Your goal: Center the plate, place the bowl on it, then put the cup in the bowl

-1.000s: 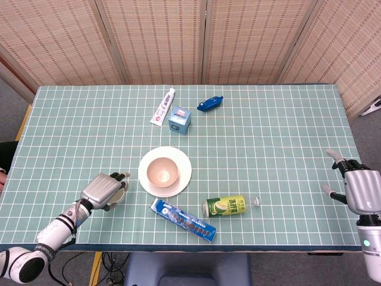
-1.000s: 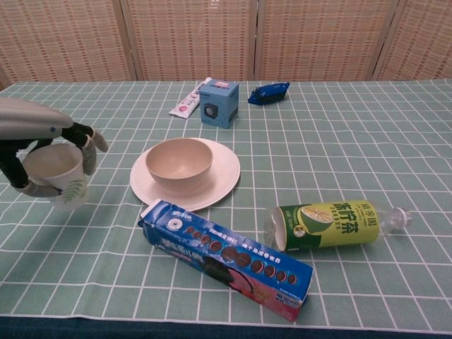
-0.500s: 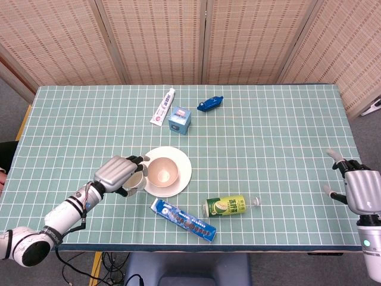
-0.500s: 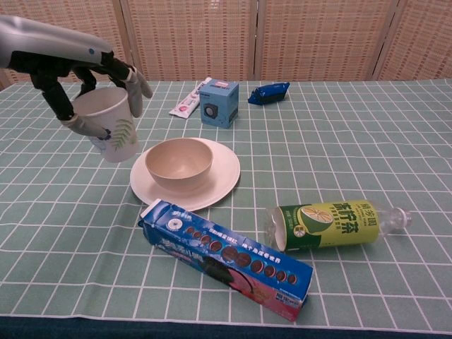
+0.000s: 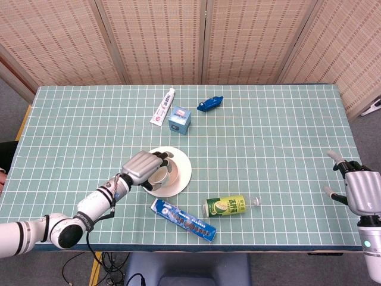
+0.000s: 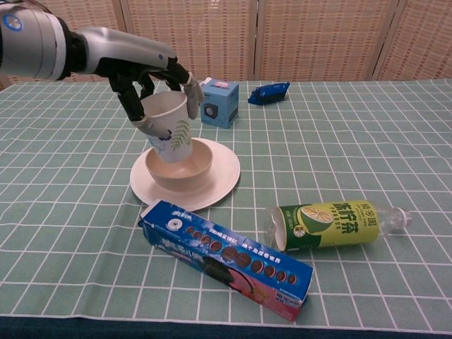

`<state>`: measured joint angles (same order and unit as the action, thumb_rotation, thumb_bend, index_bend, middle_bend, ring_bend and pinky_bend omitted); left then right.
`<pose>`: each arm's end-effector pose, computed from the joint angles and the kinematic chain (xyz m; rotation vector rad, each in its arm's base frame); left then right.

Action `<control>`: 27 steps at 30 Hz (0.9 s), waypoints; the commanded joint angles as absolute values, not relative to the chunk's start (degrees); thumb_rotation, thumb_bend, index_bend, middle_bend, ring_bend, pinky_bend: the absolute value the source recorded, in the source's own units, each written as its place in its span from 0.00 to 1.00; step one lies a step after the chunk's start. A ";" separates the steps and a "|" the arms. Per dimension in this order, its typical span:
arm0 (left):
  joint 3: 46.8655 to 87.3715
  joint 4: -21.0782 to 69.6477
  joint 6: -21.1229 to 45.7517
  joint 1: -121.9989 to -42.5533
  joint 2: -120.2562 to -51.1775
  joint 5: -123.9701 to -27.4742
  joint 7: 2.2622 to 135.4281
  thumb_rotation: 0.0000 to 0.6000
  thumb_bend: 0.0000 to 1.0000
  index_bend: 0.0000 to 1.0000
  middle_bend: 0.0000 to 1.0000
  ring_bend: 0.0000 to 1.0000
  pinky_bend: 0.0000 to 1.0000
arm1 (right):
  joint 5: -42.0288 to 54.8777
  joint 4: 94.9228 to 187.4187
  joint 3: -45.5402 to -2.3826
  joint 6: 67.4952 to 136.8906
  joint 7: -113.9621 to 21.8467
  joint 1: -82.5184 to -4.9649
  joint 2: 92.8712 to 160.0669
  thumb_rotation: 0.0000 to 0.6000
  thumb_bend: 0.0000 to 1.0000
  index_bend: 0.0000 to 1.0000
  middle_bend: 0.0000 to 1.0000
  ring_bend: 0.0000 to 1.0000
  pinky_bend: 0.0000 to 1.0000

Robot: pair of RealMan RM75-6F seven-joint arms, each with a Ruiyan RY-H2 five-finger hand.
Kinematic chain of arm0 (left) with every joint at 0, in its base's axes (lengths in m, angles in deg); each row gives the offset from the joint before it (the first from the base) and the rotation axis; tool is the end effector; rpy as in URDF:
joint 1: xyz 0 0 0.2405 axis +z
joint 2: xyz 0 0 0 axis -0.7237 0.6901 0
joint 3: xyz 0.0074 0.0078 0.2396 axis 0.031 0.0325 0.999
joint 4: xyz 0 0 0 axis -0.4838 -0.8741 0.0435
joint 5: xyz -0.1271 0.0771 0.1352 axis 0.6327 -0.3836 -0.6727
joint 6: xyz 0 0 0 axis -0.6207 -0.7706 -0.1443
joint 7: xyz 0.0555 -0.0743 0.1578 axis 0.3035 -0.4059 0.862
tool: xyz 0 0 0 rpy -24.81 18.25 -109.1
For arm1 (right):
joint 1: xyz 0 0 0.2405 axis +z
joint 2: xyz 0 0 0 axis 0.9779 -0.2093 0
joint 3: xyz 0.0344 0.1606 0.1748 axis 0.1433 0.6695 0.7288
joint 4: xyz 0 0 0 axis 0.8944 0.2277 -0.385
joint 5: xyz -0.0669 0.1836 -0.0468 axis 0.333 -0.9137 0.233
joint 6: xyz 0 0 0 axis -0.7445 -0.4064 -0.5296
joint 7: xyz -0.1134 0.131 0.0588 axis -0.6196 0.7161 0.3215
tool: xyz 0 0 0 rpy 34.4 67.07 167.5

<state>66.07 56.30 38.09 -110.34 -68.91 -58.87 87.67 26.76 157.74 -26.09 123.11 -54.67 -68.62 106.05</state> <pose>-0.0307 0.3716 0.0255 -2.1756 -0.9983 -0.8169 -0.2783 -0.2582 0.1895 1.3731 -0.6857 0.8740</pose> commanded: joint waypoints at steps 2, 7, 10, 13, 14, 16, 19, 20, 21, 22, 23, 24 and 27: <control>67.42 52.10 37.11 -114.75 -73.11 -52.18 91.20 1.00 0.29 0.35 0.16 0.21 0.58 | 26.69 157.59 -26.08 123.11 -54.61 -68.65 106.11 1.00 0.01 0.21 0.45 0.41 0.58; 69.33 48.23 35.53 -117.72 -76.53 -47.11 94.40 1.00 0.29 0.35 0.16 0.21 0.58 | 26.33 157.10 -26.08 123.01 -54.15 -68.81 106.12 1.00 0.01 0.21 0.45 0.41 0.58; 70.67 46.16 35.29 -119.10 -78.31 -44.24 96.13 1.00 0.29 0.35 0.16 0.21 0.58 | 26.23 156.78 -26.08 123.08 -53.88 -68.93 106.17 1.00 0.01 0.21 0.45 0.41 0.58; 72.08 44.26 34.20 -120.18 -80.04 -42.57 98.27 1.00 0.29 0.34 0.16 0.20 0.58 | 26.12 156.48 -26.08 123.09 -53.58 -69.02 106.22 1.00 0.01 0.21 0.45 0.41 0.58; 72.47 43.78 33.81 -120.43 -80.53 -42.11 98.90 1.00 0.29 0.34 0.16 0.20 0.58 | 26.06 156.40 -26.11 123.02 -53.51 -69.05 106.23 1.00 0.01 0.21 0.45 0.41 0.58; 73.23 43.02 33.09 -120.87 -81.43 -40.96 100.11 1.00 0.29 0.34 0.16 0.20 0.58 | 25.97 156.22 -26.12 122.94 -53.34 -69.08 106.26 1.00 0.01 0.21 0.45 0.41 0.58; 73.89 42.70 33.00 -121.39 -81.99 -39.31 101.13 1.00 0.29 0.34 0.16 0.19 0.58 | 25.90 155.95 -26.09 122.95 -53.10 -69.11 106.37 1.00 0.01 0.21 0.45 0.41 0.58; 74.04 42.66 32.98 -121.50 -82.11 -38.92 101.34 1.00 0.29 0.34 0.16 0.19 0.58 | 25.87 155.91 -26.08 122.92 -53.03 -69.11 106.40 1.00 0.01 0.21 0.45 0.41 0.58; 74.28 42.63 33.07 -121.67 -82.24 -38.43 101.65 1.00 0.29 0.34 0.16 0.19 0.58 | 25.86 155.83 -26.07 122.88 -52.97 -69.10 106.44 1.00 0.01 0.21 0.45 0.41 0.58; 74.43 42.60 33.07 -121.78 -82.34 -38.09 101.85 1.00 0.29 0.33 0.16 0.19 0.58 | 25.88 155.77 -26.09 122.86 -52.98 -69.09 106.47 1.00 0.01 0.21 0.45 0.41 0.58; 74.57 42.55 33.06 -121.88 -82.47 -37.77 102.03 1.00 0.29 0.33 0.16 0.19 0.58 | 25.88 155.73 -26.08 122.83 -52.94 -69.07 106.51 1.00 0.01 0.21 0.45 0.41 0.58; 74.68 42.49 33.08 -121.97 -82.59 -37.50 102.17 1.00 0.29 0.33 0.16 0.19 0.58 | 25.89 155.70 -26.07 122.81 -52.92 -69.05 106.54 1.00 0.01 0.21 0.45 0.41 0.58; 74.88 42.39 33.09 -122.15 -82.92 -36.55 102.34 1.00 0.29 0.32 0.16 0.19 0.58 | 25.90 155.62 -26.06 122.84 -52.94 -69.07 106.60 1.00 0.01 0.21 0.45 0.41 0.58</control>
